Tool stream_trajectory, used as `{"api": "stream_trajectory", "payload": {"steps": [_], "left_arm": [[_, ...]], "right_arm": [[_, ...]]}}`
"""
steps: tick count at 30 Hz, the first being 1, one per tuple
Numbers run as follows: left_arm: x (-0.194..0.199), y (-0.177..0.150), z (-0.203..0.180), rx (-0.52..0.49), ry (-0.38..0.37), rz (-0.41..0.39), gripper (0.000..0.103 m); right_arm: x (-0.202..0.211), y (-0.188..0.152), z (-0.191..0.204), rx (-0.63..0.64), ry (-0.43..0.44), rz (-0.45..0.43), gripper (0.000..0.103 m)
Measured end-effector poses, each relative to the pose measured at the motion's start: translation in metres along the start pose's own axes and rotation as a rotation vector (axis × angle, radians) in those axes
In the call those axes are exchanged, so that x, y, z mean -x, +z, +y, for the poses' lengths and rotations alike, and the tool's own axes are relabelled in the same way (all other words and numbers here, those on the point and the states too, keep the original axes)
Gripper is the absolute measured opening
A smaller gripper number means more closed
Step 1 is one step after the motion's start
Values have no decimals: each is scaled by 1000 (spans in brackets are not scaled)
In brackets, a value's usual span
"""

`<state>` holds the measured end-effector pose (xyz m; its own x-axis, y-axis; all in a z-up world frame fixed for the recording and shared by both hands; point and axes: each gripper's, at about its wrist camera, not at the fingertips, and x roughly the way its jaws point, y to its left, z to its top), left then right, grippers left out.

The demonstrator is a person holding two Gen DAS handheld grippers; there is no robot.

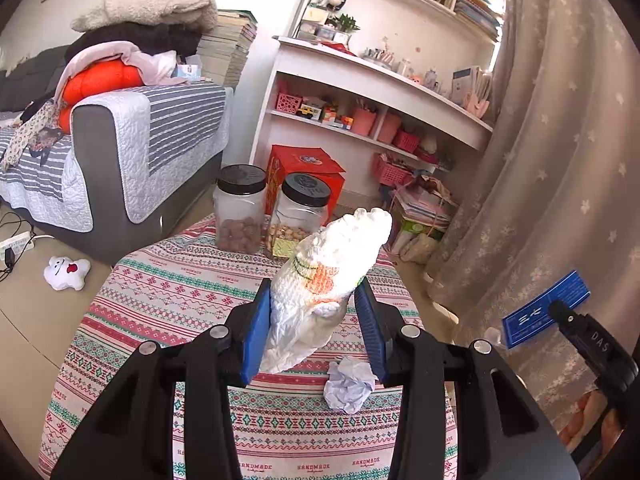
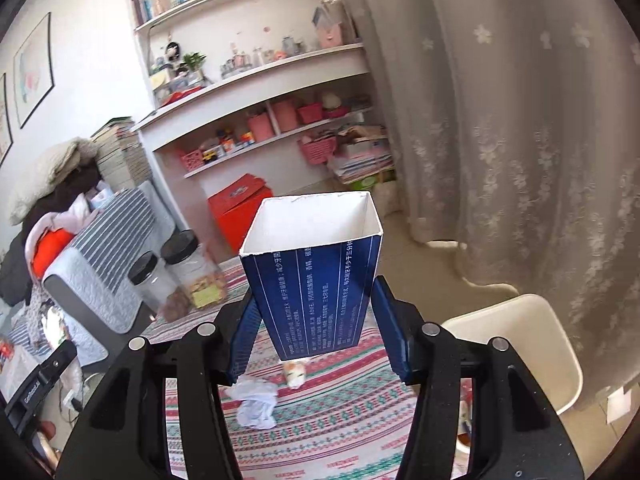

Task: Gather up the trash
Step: 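Carry the blue milk box over the white bin and open the right gripper, then carry the tissue wrap over the white bin and open the left gripper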

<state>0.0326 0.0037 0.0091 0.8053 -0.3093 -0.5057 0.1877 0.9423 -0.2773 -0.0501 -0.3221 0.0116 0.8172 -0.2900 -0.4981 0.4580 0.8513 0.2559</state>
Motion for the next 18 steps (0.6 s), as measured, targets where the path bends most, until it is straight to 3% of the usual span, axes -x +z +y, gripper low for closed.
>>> {"api": "stream_trajectory", "payload": {"steps": [4, 7, 8, 9, 12, 18], "left_arm": [[-10, -9, -19, -31, -23, 26, 41], [-19, -17, -38, -52, -56, 57, 41], [-22, -21, -46, -67, -65, 65, 41], [-24, -25, -54, -86, -73, 72, 41], [-33, -38, -83, -137, -104, 99, 41], [-53, -58, -150, -176, -214, 181, 42]], "right_arm": [[1, 2, -47, -19, -190, 15, 52], [-10, -1, -77, -24, -280, 91, 55], [-12, 0, -87, -46, -292, 97, 61], [-11, 1, -94, -69, -304, 93, 76], [-1, 9, -110, -104, -345, 27, 96], [16, 27, -140, -141, -443, -80, 96]]}}
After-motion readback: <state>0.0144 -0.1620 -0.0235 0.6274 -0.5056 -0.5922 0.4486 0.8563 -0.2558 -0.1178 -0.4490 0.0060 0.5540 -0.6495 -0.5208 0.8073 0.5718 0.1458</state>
